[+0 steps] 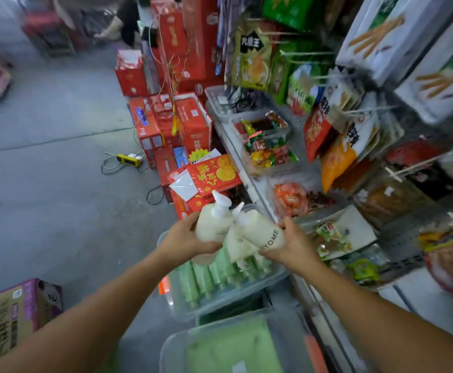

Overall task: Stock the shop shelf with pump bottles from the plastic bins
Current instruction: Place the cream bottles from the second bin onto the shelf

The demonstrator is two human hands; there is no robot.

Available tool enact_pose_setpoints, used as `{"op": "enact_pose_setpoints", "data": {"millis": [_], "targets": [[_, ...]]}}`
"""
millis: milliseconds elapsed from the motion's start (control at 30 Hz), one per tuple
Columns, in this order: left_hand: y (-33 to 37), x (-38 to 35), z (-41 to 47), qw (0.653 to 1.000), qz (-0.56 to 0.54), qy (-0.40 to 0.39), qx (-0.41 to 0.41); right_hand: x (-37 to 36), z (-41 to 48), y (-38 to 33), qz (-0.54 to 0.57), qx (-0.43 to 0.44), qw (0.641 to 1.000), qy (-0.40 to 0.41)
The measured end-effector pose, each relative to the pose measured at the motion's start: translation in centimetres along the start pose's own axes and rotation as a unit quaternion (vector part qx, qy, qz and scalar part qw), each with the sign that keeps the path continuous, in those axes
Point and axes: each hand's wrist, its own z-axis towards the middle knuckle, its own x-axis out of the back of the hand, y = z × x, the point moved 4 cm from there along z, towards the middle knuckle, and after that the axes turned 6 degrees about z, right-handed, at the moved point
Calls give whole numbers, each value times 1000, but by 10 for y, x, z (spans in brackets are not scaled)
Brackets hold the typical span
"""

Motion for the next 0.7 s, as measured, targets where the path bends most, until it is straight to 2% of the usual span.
{"op": "enact_pose_setpoints", "data": {"millis": [167, 300, 533, 700], "targets": [[63, 15, -37, 988, -153, 29, 2, 48, -37, -31, 197, -28, 979, 48], [109, 22, -64, 978, -206, 18, -11, 84, -57, -57, 304, -6, 952, 38], [180, 38, -102, 969, -241, -7, -57, 138, -100, -106, 358, 57, 931, 34], [222, 49, -117, 959, -267, -61, -74, 166, -134, -134, 388, 75, 916, 67]]}}
